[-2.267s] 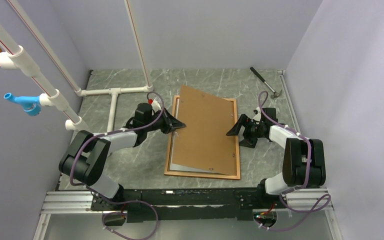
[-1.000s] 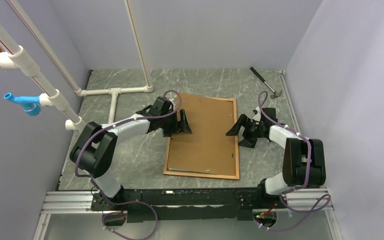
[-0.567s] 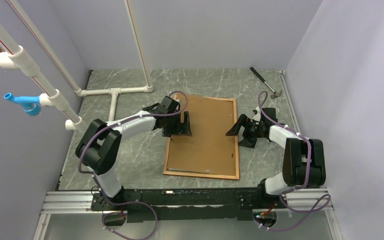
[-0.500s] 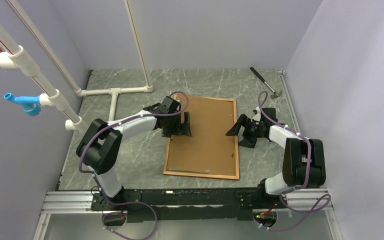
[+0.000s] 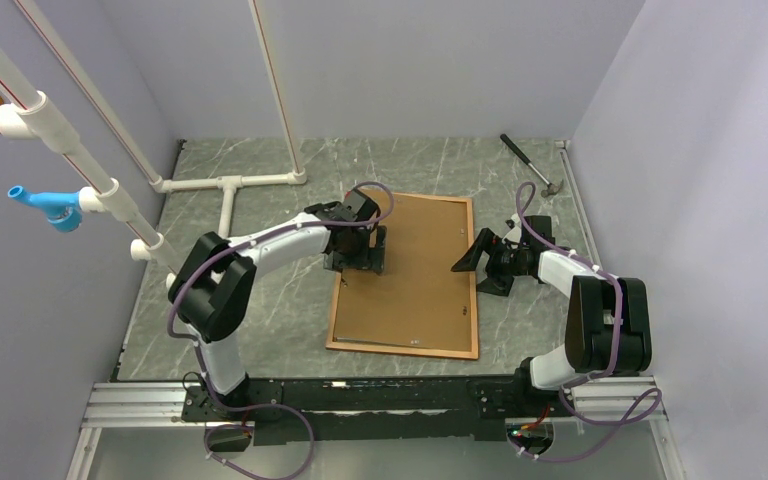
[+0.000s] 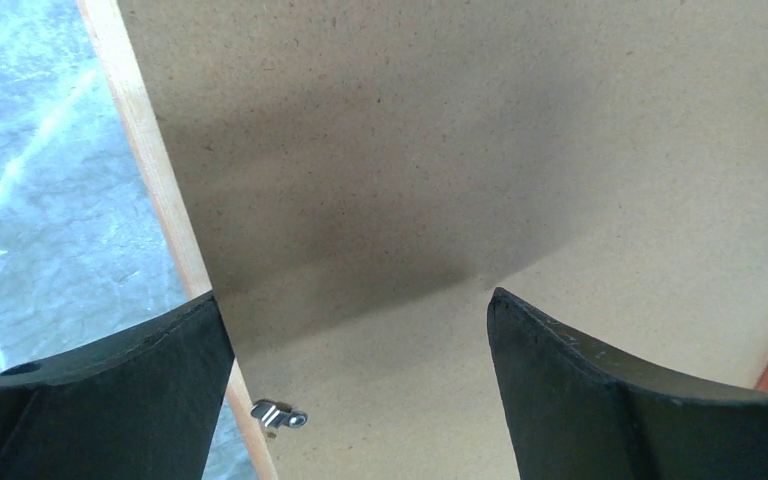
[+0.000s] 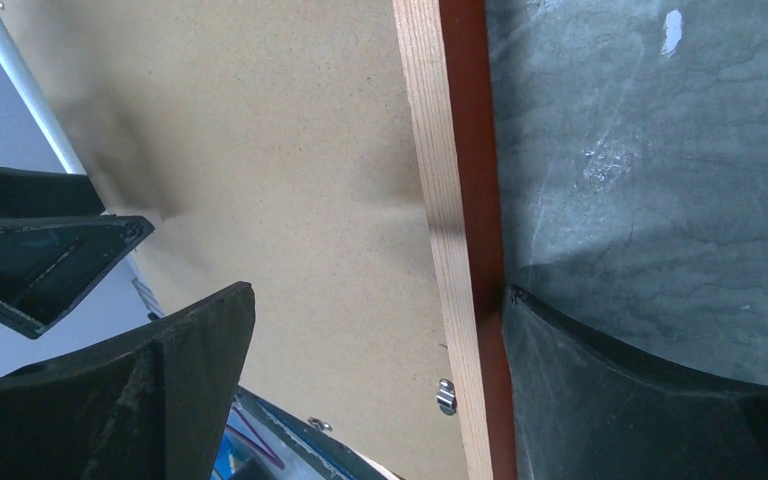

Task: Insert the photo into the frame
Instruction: Place the photo frame item in the photo frame, then move the photo frame to the center of the board.

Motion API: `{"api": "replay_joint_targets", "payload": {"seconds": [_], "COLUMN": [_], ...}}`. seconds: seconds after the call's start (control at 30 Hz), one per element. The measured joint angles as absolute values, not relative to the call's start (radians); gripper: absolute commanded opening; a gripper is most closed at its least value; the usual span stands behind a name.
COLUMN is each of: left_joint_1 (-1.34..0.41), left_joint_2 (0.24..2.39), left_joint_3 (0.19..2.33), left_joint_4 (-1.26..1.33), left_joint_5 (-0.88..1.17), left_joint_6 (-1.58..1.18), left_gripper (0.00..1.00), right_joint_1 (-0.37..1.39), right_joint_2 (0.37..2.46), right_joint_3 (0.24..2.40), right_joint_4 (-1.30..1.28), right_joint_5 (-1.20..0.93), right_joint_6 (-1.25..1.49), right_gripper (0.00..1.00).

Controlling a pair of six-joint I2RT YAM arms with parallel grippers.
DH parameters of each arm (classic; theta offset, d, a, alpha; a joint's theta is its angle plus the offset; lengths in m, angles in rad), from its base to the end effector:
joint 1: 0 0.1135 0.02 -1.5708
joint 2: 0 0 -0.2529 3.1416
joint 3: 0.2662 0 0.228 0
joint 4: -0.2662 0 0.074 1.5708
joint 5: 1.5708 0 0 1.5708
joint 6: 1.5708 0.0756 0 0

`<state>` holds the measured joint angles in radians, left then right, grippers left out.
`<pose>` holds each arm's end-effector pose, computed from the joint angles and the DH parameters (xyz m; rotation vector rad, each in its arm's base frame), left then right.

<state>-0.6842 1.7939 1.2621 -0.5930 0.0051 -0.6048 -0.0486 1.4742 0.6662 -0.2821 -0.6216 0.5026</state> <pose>0.2791 -0.2282 0.1653 0.1113 2.7606 -0.3821 0.2554 0.0317 0.1275 0.5206 2.6075 0.9758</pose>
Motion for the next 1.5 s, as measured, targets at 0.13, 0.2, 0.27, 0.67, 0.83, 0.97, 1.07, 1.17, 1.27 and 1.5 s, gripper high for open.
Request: {"api": "replay_joint_targets", "payload": {"seconds": [0.13,0.2,0.27,0.67,0.83,0.97,1.07,1.17,1.27,1.5], "left_joint_1": [-0.703,-0.713,-0.721,-0.744,-0.741,-0.719,-0.675,-0.622,-0.573,-0.514], "left_joint_2": [1.821,1.837,1.848,1.864,1.859,1.830,1.779,1.731,1.693,1.670], "left_joint_3": [1.308,1.333,1.353,1.386,1.360,1.277,1.209,1.139,1.062,0.974], "left_joint_4": [-0.651,-0.677,-0.690,-0.731,-0.695,-0.640,-0.575,-0.509,-0.450,-0.365], "left_joint_5": [-0.054,-0.083,-0.102,-0.160,-0.151,-0.098,-0.044,0.014,0.053,0.133], "left_joint_6": [-0.594,-0.588,-0.587,-0.583,-0.583,-0.585,-0.591,-0.604,-0.615,-0.635], "left_gripper": [0.94,0.94,0.94,0.96,0.92,0.90,0.89,0.88,0.86,0.80], "right_joint_1": [-0.049,-0.049,-0.048,-0.047,-0.046,-0.045,-0.045,-0.045,-0.043,-0.017], "right_joint_2": [1.474,1.474,1.474,1.474,1.474,1.474,1.474,1.474,1.475,1.481], "right_joint_3": [0.666,0.666,0.665,0.662,0.662,0.662,0.662,0.663,0.665,0.680], "right_joint_4": [-0.282,-0.282,-0.281,-0.278,-0.282,-0.286,-0.287,-0.288,-0.291,-0.305], "right_joint_5": [-0.622,-0.622,-0.622,-0.622,-0.620,-0.620,-0.620,-0.621,-0.620,-0.598], "right_joint_6": [0.502,0.502,0.502,0.501,0.496,0.487,0.482,0.479,0.478,0.475], "right_gripper": [0.94,0.94,0.94,0.94,0.94,0.94,0.94,0.94,0.94,0.94]}}
